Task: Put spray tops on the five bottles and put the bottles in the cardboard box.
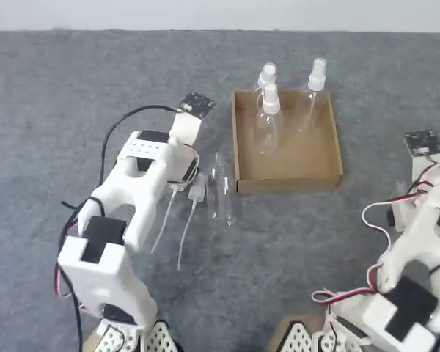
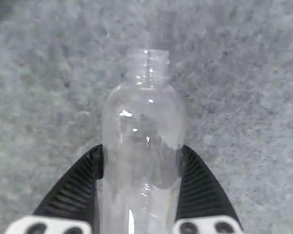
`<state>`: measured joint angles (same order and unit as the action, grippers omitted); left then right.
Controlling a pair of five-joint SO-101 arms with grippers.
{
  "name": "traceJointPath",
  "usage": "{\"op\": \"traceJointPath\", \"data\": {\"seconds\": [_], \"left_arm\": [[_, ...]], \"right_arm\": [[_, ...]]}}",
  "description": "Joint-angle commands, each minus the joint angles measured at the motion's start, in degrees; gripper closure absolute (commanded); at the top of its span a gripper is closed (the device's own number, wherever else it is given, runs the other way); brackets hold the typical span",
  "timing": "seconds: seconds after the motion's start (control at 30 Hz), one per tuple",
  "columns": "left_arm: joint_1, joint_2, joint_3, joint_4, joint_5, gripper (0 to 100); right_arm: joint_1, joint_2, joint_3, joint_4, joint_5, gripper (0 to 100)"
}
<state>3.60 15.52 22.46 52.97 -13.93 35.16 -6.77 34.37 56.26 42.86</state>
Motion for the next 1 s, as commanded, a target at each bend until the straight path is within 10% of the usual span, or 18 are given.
{"op": "traceJointPath", "data": {"seconds": [0.0,0.47,0.97], "left_arm": [[0.00,-1.14,-2.24,-0.88,-0.44,97],[2.20,-44.04,14.90,11.16,4.92,99],[2.11,-66.20,30.02,11.69,4.92,99]], "right_arm": [[0.75,0.31,-0.62,-0.92,0.62,99.2],[0.40,6.29,-0.62,-5.05,-2.37,98.7],[-3.91,6.64,-12.66,7.25,-4.84,72.4]]}}
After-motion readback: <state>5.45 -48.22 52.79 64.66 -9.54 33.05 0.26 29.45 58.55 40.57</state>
